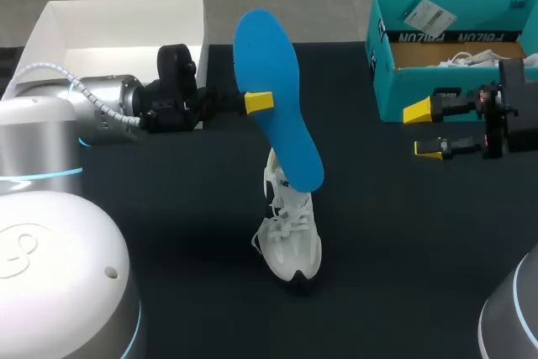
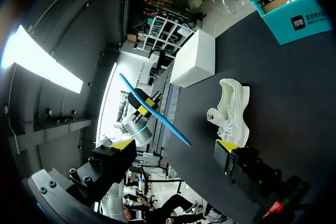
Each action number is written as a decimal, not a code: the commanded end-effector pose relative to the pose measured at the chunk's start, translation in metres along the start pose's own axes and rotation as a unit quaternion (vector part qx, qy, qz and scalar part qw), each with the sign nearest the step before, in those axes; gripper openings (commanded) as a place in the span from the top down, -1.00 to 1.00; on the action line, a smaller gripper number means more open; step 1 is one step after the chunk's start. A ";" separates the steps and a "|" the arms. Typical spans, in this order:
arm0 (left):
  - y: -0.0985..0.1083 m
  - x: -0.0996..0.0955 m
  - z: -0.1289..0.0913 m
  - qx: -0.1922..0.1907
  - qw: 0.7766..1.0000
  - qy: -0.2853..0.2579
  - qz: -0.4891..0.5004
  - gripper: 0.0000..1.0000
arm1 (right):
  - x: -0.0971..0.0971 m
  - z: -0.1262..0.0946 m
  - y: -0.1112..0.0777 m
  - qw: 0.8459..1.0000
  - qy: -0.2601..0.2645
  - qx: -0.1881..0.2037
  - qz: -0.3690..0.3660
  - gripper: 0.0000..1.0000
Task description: Take the shoe out of the shoebox, open the shoe tongue, remove and reinsert the insole, then place the shoe into the shoebox
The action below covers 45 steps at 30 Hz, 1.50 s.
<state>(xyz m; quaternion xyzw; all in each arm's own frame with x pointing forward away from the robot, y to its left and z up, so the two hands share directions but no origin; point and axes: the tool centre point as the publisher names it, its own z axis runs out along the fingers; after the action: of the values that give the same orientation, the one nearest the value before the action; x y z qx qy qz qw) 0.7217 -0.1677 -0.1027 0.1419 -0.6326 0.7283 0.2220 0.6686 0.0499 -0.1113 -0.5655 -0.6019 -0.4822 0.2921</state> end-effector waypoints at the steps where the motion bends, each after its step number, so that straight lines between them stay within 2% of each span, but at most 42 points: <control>1: 0.003 0.001 -0.001 0.011 0.991 0.012 -0.132 1.00 | 0.000 0.001 0.000 1.000 0.000 -0.001 0.000 -1.00; 2: 0.004 0.001 -0.002 0.006 0.986 0.033 -0.162 1.00 | 0.000 0.001 0.000 1.000 0.000 -0.001 0.000 -1.00; 3: 0.003 0.002 -0.003 0.026 0.981 0.044 -0.185 1.00 | 0.000 0.001 0.000 1.000 0.000 -0.001 0.000 -1.00; 4: 0.003 0.001 -0.004 0.014 0.975 0.053 -0.215 1.00 | 0.000 0.001 0.000 1.000 0.000 -0.001 0.000 -1.00; 5: 0.003 0.001 -0.005 0.021 0.974 0.064 -0.218 1.00 | 0.000 0.001 0.000 1.000 0.000 -0.001 0.000 -1.00; 6: 0.001 -0.001 -0.008 0.019 0.973 0.052 -0.226 1.00 | 0.000 0.001 0.000 1.000 0.000 -0.001 0.000 -1.00; 7: 0.003 -0.004 -0.009 -0.008 0.971 0.035 -0.237 1.00 | 0.000 0.001 0.000 1.000 0.000 -0.001 0.000 -1.00; 23: 0.003 -0.004 -0.009 -0.008 0.971 0.035 -0.237 1.00 | 0.000 0.001 0.000 1.000 0.000 -0.001 0.000 -1.00; 25: 0.007 -0.010 -0.007 0.006 0.956 0.028 -0.292 1.00 | 0.000 0.001 0.000 1.000 0.000 -0.001 0.000 -1.00; 28: 0.011 -0.015 -0.003 0.005 0.939 0.016 -0.343 1.00 | 0.000 0.001 0.000 1.000 0.000 -0.001 0.000 -1.00; 29: 0.014 -0.017 -0.002 0.003 0.926 0.010 -0.376 1.00 | 0.000 0.001 0.000 1.000 0.000 -0.001 0.000 -1.00; 33: 0.018 -0.021 0.002 -0.019 0.908 0.020 -0.419 1.00 | 0.000 0.001 0.000 1.000 0.000 -0.001 0.000 -1.00; 38: 0.022 -0.026 0.004 -0.072 0.890 0.021 -0.450 1.00 | 0.000 0.001 0.000 1.000 0.000 -0.001 0.000 -1.00; 42: 0.023 -0.033 0.007 -0.092 0.889 0.017 -0.449 1.00 | 0.000 0.001 0.000 1.000 0.000 -0.001 0.000 -1.00; 45: 0.027 -0.041 0.010 -0.089 0.889 0.016 -0.449 1.00 | 0.000 0.001 0.000 1.000 0.000 -0.001 0.000 -1.00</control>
<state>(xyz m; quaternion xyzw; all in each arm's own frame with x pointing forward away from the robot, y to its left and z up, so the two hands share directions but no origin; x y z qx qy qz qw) 0.7362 -0.1802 -0.1381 0.3888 -0.5561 0.5021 0.5361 0.6685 0.0498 -0.1110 -0.5656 -0.6020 -0.4820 0.2920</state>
